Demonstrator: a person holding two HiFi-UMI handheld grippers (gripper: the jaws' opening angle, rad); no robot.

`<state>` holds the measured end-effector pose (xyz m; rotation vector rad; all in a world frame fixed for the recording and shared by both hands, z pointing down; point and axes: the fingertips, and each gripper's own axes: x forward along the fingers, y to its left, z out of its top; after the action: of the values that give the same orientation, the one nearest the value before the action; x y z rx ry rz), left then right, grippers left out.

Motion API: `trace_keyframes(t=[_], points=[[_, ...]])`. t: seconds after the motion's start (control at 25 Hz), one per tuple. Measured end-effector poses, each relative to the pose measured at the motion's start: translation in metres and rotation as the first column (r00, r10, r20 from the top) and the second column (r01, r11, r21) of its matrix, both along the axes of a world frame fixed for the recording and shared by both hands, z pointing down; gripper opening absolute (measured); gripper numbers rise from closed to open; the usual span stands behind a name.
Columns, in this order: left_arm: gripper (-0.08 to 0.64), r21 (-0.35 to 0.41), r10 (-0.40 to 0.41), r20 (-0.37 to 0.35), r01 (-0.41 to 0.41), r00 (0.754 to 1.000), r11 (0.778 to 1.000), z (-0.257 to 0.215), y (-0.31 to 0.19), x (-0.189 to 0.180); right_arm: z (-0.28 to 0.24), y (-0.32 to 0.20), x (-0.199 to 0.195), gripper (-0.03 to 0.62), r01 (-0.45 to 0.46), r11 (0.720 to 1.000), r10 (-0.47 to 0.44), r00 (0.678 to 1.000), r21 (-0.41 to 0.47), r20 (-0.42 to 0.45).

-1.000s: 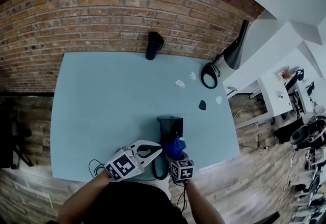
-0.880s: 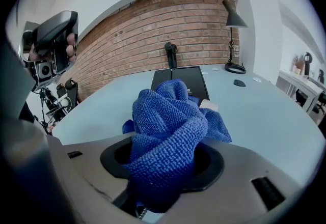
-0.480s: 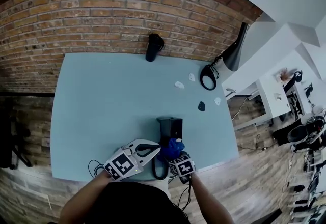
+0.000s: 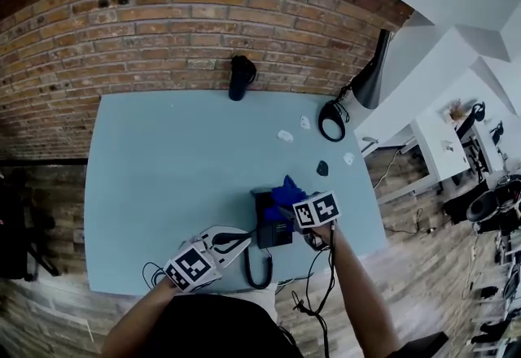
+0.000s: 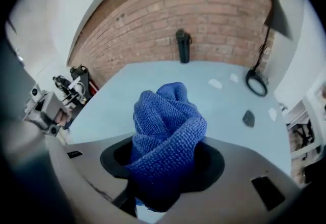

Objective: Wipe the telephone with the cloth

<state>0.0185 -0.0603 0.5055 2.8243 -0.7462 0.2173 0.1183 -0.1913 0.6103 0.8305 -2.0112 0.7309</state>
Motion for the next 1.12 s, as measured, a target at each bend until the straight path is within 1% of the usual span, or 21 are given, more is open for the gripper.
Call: trace_keyframes(t=[0.04, 0.08, 0.12, 0.16, 0.2, 0.24, 0.28, 0.36, 0.52, 0.64, 0.72, 0.84, 0.96, 1.12], points=[[0.0, -0.001, 0.003, 0.004, -0.003, 1.0, 1.0, 0.0, -0.001, 0.001, -0.007, -0.018, 0.0, 0.222, -0.012, 0.995, 0.012, 1.0, 0.098, 0.001], [0.0, -0.003, 0.006, 0.008, -0.006, 1.0, 1.0, 0.001, -0.001, 0.002, -0.008, -0.03, -0.002, 0.222, -0.003, 0.984, 0.005, 1.0, 0.18, -0.007], [0.0, -0.005, 0.008, 0.012, -0.008, 1.0, 1.0, 0.002, -0.002, 0.003, -0.004, -0.037, -0.004, 0.222, 0.019, 0.971, -0.013, 1.0, 0.239, -0.026], [0.0, -0.009, 0.011, 0.016, -0.011, 1.0, 1.0, 0.003, -0.002, 0.005, 0.006, -0.038, -0.004, 0.222, 0.041, 0.962, -0.027, 0.998, 0.271, -0.056], [0.0, -0.014, 0.016, 0.02, -0.015, 1.0, 1.0, 0.004, -0.001, 0.006, 0.019, -0.037, -0.002, 0.222, 0.053, 0.959, -0.028, 0.995, 0.279, -0.091], [0.0, -0.02, 0.021, 0.024, -0.021, 0.999, 1.0, 0.006, -0.001, 0.008, 0.032, -0.034, 0.002, 0.223, 0.046, 0.961, -0.016, 0.993, 0.273, -0.113], [0.0, -0.024, 0.027, 0.027, -0.026, 0.999, 0.999, 0.007, -0.001, 0.009, 0.04, -0.033, 0.004, 0.233, 0.025, 0.963, 0.006, 0.993, 0.269, -0.114], [0.0, -0.03, 0.032, 0.036, -0.031, 0.999, 0.999, 0.01, -0.001, 0.008, 0.043, -0.033, 0.004, 0.239, -0.009, 0.965, 0.034, 0.995, 0.263, -0.093], [0.0, -0.043, 0.052, 0.056, -0.05, 0.997, 0.998, 0.017, 0.0, 0.011, 0.041, -0.035, 0.003, 0.239, -0.017, 0.972, 0.032, 0.998, 0.236, -0.061], [0.0, -0.052, 0.077, 0.07, -0.073, 0.995, 0.996, 0.022, 0.005, 0.011, 0.04, -0.031, 0.007, 0.239, -0.072, 0.971, 0.078, 0.997, 0.229, -0.016], [0.0, -0.051, 0.081, 0.068, -0.078, 0.994, 0.996, 0.02, 0.005, 0.007, 0.041, -0.029, 0.006, 0.239, -0.102, 0.97, 0.103, 0.995, 0.221, 0.008], [0.0, -0.052, 0.067, 0.058, -0.064, 0.996, 0.997, 0.02, 0.004, 0.004, 0.048, -0.025, 0.002, 0.239, -0.123, 0.974, 0.118, 0.992, 0.19, 0.041], [0.0, -0.05, 0.068, 0.048, -0.065, 0.997, 0.997, 0.022, 0.006, 0.009, 0.051, -0.019, 0.011, 0.239, -0.146, 0.973, 0.142, 0.989, 0.181, 0.034], [0.0, -0.035, 0.099, 0.05, -0.097, 0.994, 0.995, 0.024, 0.009, 0.017, 0.058, -0.005, 0.022, 0.239, -0.183, 0.969, 0.179, 0.983, 0.164, 0.041]])
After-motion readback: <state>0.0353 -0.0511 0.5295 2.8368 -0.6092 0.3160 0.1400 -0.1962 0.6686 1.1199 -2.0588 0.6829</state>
